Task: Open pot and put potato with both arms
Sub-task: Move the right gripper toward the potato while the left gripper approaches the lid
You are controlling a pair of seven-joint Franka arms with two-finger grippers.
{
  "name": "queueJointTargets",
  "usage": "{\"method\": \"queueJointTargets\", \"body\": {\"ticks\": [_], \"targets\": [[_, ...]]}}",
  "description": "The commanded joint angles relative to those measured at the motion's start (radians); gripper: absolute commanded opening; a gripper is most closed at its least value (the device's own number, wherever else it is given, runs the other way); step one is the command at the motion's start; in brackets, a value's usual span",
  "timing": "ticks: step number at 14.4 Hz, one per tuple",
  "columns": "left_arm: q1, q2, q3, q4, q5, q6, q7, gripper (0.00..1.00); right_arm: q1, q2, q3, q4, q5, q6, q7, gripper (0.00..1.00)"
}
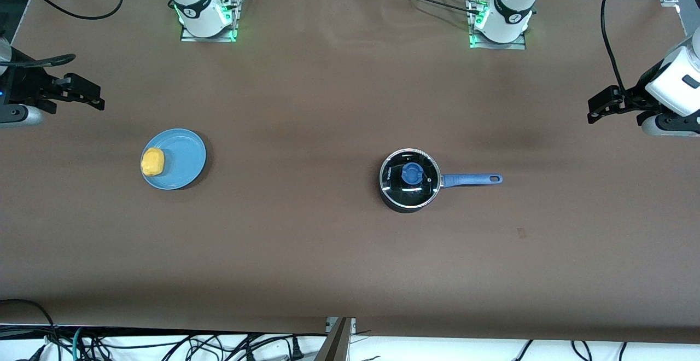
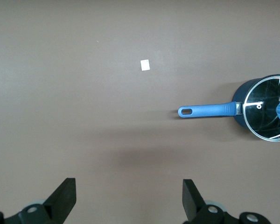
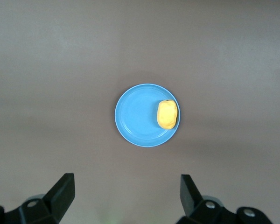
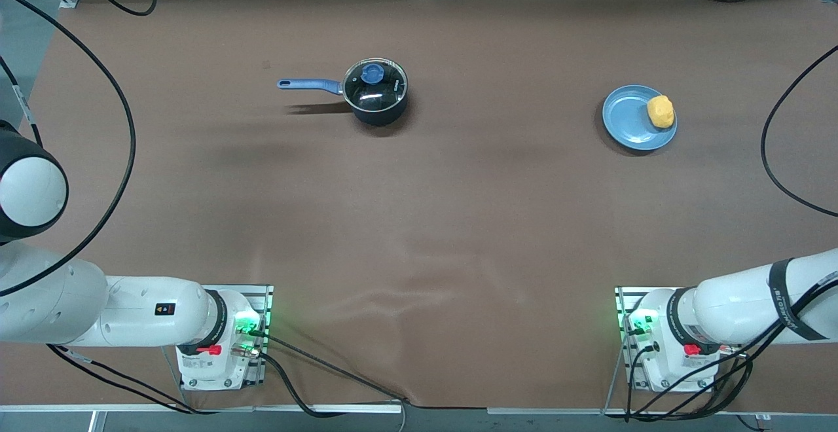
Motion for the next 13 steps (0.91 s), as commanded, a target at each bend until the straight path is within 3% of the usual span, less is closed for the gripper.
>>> {"method": "queueJointTargets", "body": {"ticks": [1, 13], "targets": [[0.007, 0.014, -0.001, 0.030, -0.021, -0.012, 0.010, 1.00, -0.012, 0.013, 0.005, 0.028, -0.003, -0.005, -0.014, 1.00], [0.004, 0.026, -0.003, 0.031, -0.024, -0.011, 0.006, 1.00, -0.013, 0.071, 0.005, 0.024, -0.005, 0.027, -0.020, 1.00]]}}
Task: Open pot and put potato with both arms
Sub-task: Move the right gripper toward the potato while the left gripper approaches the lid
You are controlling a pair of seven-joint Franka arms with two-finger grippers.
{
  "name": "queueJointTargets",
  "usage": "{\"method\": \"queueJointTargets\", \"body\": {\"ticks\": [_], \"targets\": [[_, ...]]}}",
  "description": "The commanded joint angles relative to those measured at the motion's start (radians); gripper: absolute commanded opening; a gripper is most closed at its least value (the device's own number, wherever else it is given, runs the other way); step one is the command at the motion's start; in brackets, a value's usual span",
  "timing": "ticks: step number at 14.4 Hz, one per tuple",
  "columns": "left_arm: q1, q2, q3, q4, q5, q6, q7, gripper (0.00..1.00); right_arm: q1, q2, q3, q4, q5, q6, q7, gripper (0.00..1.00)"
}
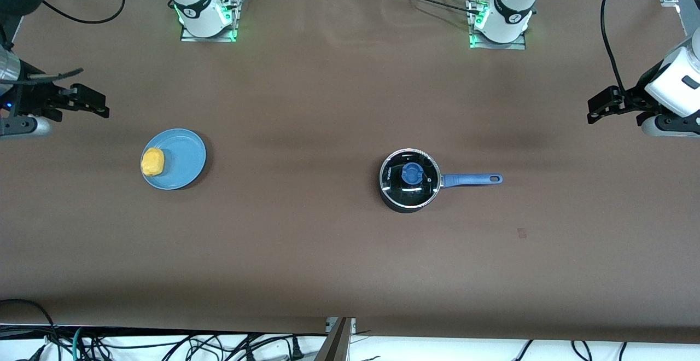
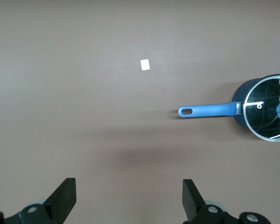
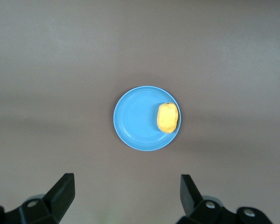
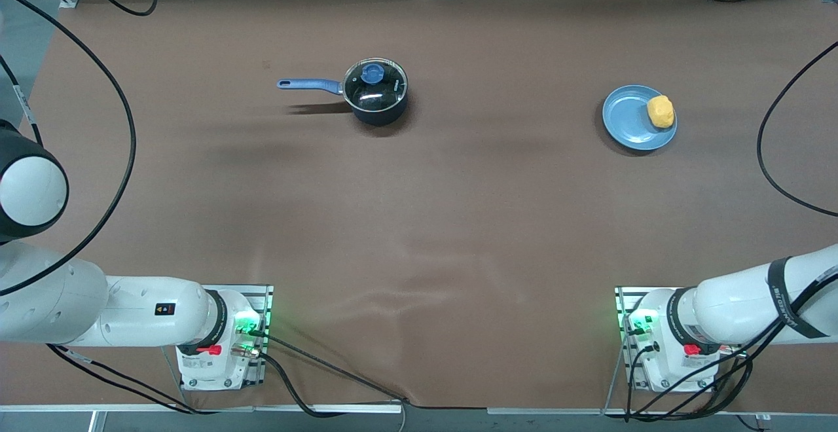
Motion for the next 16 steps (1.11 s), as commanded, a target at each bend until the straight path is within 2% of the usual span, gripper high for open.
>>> {"method": "queueJointTargets", "body": {"ticks": [1, 4, 6, 8, 13, 15, 16], "targets": [[0.006, 0.024, -0.002, 0.033, -0.027, -0.011, 0.013, 1.00, -0.018, 0.051, 0.001, 0.024, 0.001, 0.002, -0.014, 1.00], [0.009, 0.021, -0.008, 0.033, -0.039, -0.020, -0.014, 1.00, -0.048, 0.093, -0.004, 0.024, -0.008, 0.037, -0.015, 1.00], [-0.008, 0.022, -0.016, 0.031, -0.044, -0.096, -0.083, 1.00, -0.048, 0.120, -0.004, 0.021, -0.012, 0.056, -0.017, 1.00], [-0.017, 0.047, -0.050, 0.014, -0.147, -0.104, -0.152, 1.00, -0.060, 0.163, -0.004, 0.015, -0.013, 0.074, -0.015, 1.00], [-0.027, 0.172, -0.218, 0.020, -0.202, -0.011, -0.347, 1.00, -0.080, 0.261, -0.005, -0.006, -0.014, 0.154, -0.017, 1.00], [-0.051, 0.237, -0.290, 0.024, -0.189, 0.066, -0.504, 1.00, -0.080, 0.271, -0.010, -0.075, -0.028, 0.238, -0.015, 1.00], [-0.086, 0.275, -0.300, 0.028, -0.185, 0.093, -0.585, 1.00, -0.080, 0.269, -0.010, -0.127, -0.034, 0.307, -0.014, 1.00]]}}
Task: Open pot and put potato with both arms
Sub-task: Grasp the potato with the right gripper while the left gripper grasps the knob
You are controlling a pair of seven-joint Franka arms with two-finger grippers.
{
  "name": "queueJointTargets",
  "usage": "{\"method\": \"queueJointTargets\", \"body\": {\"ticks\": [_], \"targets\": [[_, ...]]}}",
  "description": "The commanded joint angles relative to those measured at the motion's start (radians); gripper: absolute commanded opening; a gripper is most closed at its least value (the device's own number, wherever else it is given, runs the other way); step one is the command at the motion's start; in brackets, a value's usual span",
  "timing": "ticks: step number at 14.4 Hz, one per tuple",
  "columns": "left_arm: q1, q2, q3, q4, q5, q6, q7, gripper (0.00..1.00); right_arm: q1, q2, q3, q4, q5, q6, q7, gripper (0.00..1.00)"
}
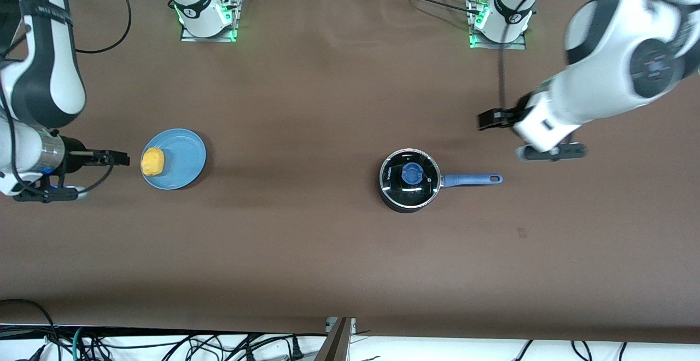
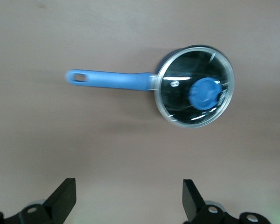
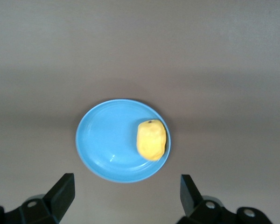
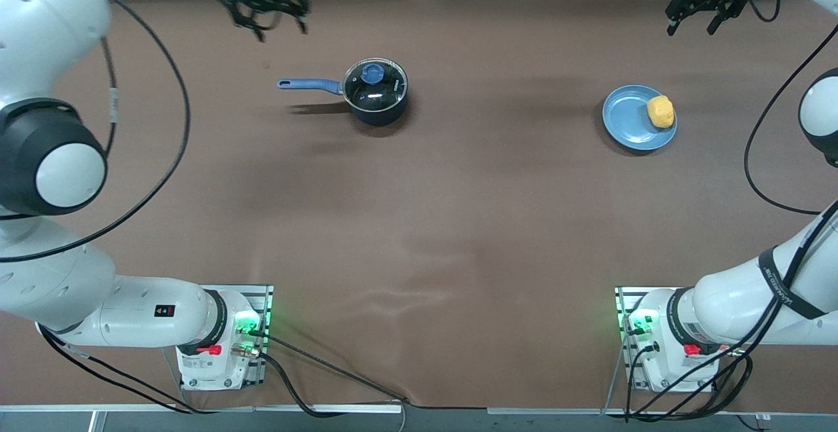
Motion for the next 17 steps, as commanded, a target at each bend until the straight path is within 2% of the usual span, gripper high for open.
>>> {"method": "queueJointTargets", "body": {"ticks": [1, 5, 7, 9, 12, 15, 17], "targets": [[-0.089, 0.110, -0.027, 0.032, 0.000, 0.089, -0.198, 1.00, -0.008, -0.015, 0.005, -0.142, -0.022, 0.159, 0.003, 1.00], [-0.212, 0.231, -0.023, 0.033, 0.011, 0.233, -0.249, 1.00, -0.010, -0.010, -0.008, -0.277, -0.020, 0.298, 0.045, 1.00], [-0.225, 0.296, -0.023, 0.044, 0.078, 0.282, -0.253, 1.00, -0.010, -0.017, -0.011, -0.376, -0.020, 0.413, 0.046, 1.00], [-0.232, 0.357, -0.024, 0.123, 0.121, 0.288, -0.251, 1.00, -0.010, -0.018, -0.027, -0.440, -0.022, 0.495, 0.046, 1.00], [-0.236, 0.376, -0.023, 0.134, 0.216, 0.290, -0.236, 1.00, -0.010, -0.018, -0.030, -0.517, -0.022, 0.614, 0.045, 1.00], [-0.236, 0.385, -0.020, 0.134, 0.233, 0.293, -0.224, 1.00, -0.010, -0.018, -0.041, -0.592, -0.022, 0.733, 0.034, 1.00], [-0.236, 0.402, -0.020, 0.133, 0.236, 0.317, -0.201, 1.00, -0.010, -0.018, -0.041, -0.611, -0.022, 0.751, 0.031, 1.00]]}}
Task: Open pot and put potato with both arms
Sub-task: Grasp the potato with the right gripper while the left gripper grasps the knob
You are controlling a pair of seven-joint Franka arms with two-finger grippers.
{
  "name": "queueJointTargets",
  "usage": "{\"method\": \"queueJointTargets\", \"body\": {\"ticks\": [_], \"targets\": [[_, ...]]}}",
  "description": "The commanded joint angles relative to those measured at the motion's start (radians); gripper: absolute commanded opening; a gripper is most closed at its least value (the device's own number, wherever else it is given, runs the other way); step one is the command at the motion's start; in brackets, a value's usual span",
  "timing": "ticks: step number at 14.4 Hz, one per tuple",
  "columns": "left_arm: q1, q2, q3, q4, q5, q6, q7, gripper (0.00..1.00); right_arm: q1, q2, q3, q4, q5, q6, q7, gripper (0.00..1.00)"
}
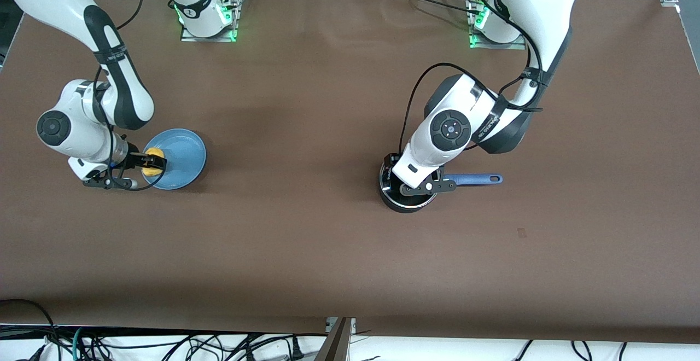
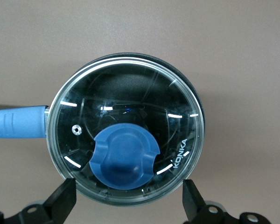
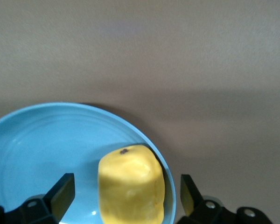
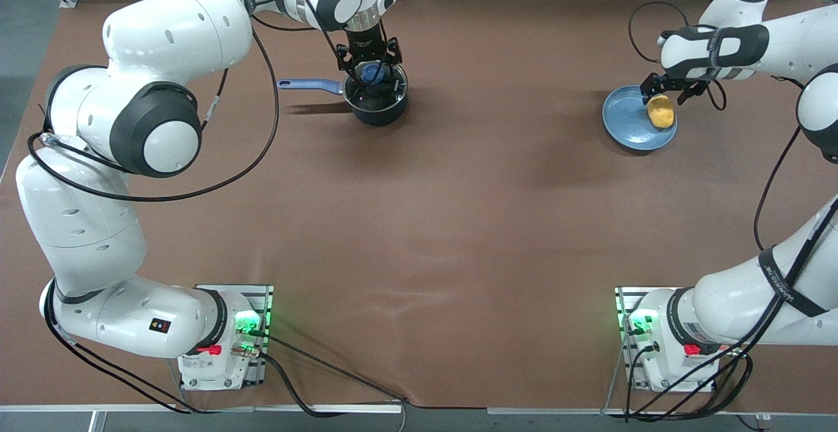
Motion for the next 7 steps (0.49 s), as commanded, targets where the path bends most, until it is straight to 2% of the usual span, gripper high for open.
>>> {"method": "queueJointTargets", "body": {"ticks": [1, 4, 7], "targets": [[-0.014, 0.040, 0.009, 0.032, 0.026, 0.024, 0.031, 1.00, -0.007, -0.033, 0.002, -0.056, -0.015, 0.037, -0.006, 1.00], [-0.010, 0.057, 0.008, 0.033, 0.058, 0.027, 0.039, 1.00, -0.007, -0.033, -0.005, -0.059, -0.015, 0.035, -0.032, 1.00], [-0.005, 0.060, 0.009, 0.033, 0.057, 0.027, 0.100, 0.89, -0.007, -0.033, -0.005, -0.064, -0.015, 0.032, -0.032, 0.69]]}}
